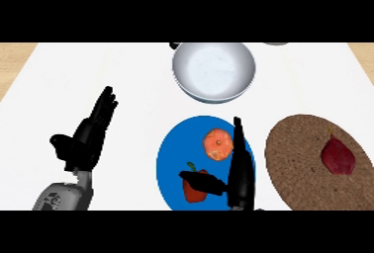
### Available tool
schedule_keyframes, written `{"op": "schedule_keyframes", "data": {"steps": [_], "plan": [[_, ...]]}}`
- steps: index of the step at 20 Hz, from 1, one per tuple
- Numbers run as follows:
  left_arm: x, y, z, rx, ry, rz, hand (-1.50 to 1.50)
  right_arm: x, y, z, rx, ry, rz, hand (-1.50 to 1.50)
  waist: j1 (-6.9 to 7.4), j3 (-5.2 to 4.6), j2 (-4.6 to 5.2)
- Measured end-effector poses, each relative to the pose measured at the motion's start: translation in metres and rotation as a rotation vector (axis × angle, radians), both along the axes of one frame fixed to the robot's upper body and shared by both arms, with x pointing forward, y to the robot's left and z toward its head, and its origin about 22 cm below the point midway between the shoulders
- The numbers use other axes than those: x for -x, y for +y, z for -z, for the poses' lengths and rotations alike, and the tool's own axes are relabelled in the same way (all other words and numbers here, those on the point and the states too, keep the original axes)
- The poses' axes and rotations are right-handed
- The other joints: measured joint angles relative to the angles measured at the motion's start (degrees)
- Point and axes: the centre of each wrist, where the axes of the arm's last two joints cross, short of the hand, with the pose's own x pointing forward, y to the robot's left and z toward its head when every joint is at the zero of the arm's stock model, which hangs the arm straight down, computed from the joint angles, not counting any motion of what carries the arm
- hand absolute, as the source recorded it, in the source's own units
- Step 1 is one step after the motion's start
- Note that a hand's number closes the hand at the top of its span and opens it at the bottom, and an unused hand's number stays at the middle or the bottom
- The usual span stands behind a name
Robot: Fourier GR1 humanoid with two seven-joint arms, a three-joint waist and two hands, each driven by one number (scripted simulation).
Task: Pick the squash from the plate and place it in the bowl
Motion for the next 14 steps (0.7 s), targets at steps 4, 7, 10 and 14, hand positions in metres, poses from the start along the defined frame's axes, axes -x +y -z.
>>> {"op": "schedule_keyframes", "data": {"steps": [4, 7, 10, 14], "plan": [[-0.005, -0.005, -0.004, -0.001, 0.002, 0.002, 0.00, -0.008, -0.002, 0.011, 0.062, 0.037, 0.026, -1.50, -0.09, -0.01, -0.02], [-0.005, -0.008, -0.002, 0.002, -0.001, 0.004, 0.00, -0.010, -0.006, 0.018, 0.106, 0.075, 0.045, -1.50, -0.14, -0.01, -0.06], [-0.003, -0.008, -0.002, -0.001, -0.001, 0.008, 0.00, -0.020, -0.007, 0.023, 0.133, 0.101, 0.043, -1.50, -0.06, 0.00, -0.08], [-0.006, -0.006, -0.002, 0.000, 0.000, 0.008, 0.00, -0.029, -0.007, 0.031, 0.123, 0.120, 0.025, 1.50, -0.02, -0.02, -0.11]]}}
